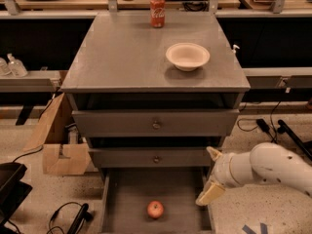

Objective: Pick apple from bottom drawer and place on counter

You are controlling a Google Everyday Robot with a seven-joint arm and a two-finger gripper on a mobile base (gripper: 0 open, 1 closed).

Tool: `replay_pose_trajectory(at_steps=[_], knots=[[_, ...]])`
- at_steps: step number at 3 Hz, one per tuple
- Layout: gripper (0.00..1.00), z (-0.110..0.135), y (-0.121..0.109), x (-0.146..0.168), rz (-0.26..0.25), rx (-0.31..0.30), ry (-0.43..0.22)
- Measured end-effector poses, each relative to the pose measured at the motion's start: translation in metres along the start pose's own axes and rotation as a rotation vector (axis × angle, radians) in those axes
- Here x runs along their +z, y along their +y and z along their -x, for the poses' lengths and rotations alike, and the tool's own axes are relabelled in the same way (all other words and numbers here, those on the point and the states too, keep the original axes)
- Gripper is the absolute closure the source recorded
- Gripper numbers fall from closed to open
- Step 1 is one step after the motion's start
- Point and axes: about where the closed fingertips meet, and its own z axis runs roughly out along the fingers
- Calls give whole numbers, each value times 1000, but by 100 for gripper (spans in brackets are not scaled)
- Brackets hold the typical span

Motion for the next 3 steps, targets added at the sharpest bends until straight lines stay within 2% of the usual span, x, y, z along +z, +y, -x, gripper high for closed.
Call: replay_pose_trajectory(at_steps=[1, 2, 3], knots=[[0, -14, -6, 47, -36, -56, -128], [0, -35, -2, 105, 0, -129, -206], [0, -68, 30, 188, 134, -108, -251]])
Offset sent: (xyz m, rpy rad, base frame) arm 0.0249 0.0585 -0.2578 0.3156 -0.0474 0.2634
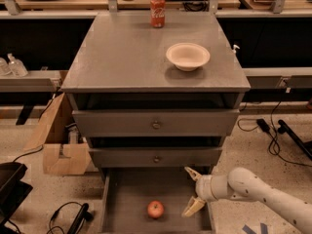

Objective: Pick apple from bottom drawer and place on counter

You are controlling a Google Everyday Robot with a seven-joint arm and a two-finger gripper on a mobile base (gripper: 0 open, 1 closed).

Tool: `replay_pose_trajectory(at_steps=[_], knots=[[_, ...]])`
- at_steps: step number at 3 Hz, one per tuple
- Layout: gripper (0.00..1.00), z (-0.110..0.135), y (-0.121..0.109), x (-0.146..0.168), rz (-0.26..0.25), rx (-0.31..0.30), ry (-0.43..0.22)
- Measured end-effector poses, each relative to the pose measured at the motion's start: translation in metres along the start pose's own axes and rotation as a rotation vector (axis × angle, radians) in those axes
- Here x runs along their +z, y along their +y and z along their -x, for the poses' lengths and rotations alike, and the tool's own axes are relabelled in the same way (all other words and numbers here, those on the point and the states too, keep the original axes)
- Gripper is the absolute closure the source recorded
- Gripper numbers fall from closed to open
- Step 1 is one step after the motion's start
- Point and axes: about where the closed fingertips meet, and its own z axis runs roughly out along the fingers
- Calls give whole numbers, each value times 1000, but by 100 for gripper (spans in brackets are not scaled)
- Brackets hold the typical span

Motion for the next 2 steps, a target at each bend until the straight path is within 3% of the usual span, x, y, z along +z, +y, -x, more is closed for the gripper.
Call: replay_pose_trajectory(at_steps=[1, 2], knots=[[0, 1, -1, -1, -2, -3, 2], [0, -14, 10, 33, 18, 20, -31]])
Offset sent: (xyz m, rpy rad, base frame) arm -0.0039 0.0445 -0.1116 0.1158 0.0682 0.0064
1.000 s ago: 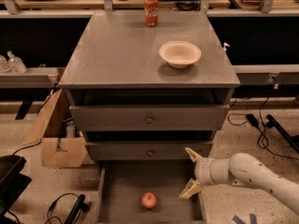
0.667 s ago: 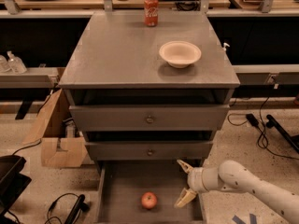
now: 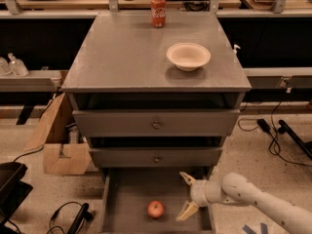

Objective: Pick apple from bottom drawer and place on counter

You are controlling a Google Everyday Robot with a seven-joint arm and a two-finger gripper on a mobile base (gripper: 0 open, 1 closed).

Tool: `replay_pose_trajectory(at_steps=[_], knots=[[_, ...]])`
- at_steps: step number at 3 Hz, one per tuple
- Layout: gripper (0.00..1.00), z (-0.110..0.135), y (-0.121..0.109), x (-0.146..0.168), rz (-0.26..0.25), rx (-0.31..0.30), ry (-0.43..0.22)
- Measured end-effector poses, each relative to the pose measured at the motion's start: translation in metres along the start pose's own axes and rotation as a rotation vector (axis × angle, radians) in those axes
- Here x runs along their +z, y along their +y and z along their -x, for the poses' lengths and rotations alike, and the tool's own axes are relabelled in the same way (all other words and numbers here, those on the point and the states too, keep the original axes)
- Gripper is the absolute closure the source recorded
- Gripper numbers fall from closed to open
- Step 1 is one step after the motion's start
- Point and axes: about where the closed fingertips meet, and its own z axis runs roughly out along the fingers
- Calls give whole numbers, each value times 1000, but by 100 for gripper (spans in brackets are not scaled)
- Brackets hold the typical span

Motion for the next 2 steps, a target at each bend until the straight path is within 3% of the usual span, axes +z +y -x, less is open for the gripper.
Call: replay_pose_trajectory(at_steps=[1, 2], knots=[[0, -46, 13, 80, 73, -1, -48], [0, -68, 13, 120, 110, -10, -60]])
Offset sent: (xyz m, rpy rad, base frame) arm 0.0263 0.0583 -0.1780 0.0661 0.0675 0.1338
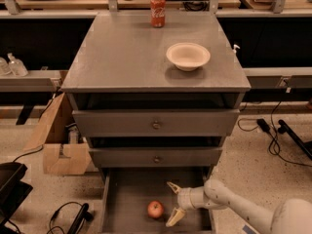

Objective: Pick apple from bottom drawer and place on counter

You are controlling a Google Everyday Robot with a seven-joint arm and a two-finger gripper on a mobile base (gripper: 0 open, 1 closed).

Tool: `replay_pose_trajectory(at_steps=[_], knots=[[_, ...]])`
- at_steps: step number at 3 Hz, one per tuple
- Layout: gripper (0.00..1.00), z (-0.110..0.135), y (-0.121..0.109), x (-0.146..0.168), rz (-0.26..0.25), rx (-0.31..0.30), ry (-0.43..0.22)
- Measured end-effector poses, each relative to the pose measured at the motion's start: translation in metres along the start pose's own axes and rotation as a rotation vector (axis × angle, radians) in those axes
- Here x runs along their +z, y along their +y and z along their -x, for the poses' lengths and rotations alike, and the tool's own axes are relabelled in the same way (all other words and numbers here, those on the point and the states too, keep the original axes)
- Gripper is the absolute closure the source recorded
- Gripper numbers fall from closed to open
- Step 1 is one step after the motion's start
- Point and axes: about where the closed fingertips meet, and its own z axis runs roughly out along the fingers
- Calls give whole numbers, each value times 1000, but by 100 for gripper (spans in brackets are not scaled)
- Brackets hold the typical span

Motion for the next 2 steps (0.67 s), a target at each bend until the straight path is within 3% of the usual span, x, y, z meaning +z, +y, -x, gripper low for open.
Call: replay_pose_trajectory(at_steps=[2], knots=[[0, -30, -14, 51, 38, -7, 28]])
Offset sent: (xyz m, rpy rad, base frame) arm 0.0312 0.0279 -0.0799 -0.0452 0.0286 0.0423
